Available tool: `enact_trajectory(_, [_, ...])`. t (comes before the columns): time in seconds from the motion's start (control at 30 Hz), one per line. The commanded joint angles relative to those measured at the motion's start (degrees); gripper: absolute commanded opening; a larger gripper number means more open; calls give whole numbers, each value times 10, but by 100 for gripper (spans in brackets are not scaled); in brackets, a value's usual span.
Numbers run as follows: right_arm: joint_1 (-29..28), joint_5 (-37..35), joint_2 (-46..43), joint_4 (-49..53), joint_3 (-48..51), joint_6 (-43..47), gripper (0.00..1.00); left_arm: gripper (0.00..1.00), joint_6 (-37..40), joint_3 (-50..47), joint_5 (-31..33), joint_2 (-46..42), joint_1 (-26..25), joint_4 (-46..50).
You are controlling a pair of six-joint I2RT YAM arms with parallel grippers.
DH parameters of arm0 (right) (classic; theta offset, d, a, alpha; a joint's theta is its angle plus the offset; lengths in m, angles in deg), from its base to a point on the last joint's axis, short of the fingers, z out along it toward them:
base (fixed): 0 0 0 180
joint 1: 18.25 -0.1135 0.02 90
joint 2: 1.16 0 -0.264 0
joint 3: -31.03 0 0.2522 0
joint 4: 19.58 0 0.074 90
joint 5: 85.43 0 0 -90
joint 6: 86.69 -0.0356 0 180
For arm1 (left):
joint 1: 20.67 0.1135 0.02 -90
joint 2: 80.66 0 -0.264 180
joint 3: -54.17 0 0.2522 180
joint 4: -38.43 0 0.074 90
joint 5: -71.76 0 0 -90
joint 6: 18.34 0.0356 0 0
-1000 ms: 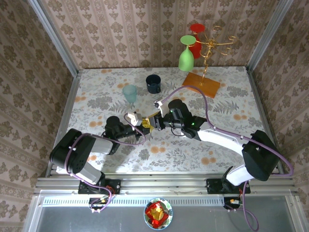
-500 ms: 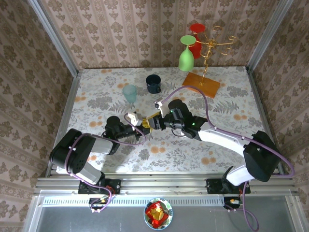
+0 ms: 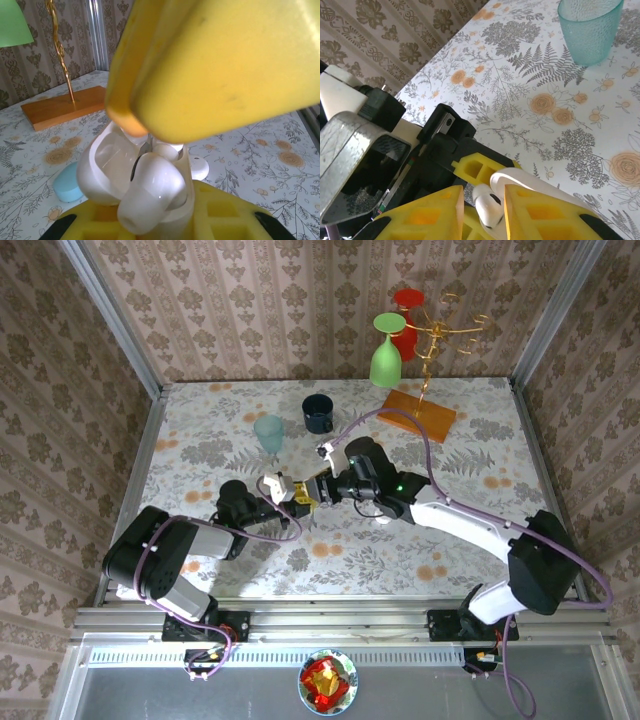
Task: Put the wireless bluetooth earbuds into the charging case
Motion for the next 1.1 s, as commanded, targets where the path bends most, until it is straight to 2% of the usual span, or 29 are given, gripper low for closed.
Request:
enact_trajectory(0.0, [-6, 30, 21, 30, -19, -5, 28, 0, 19, 3, -4, -5, 0, -26])
enact_trajectory(0.23, [-7, 29, 36, 58, -32, 9, 28, 0, 18, 0, -3, -8, 1, -26])
enact_trajectory(0.73, [-8, -8, 10, 134, -35, 6, 17, 0, 2, 8, -5, 0, 13, -27])
enact_trajectory(0.9, [-8, -20, -2, 145, -41, 12, 18, 0, 2, 3, -9, -3, 16, -27])
enact_trajectory(1.07, [-8, -25, -12, 151, -49, 32, 26, 0, 8, 6, -35, -4, 16, -26])
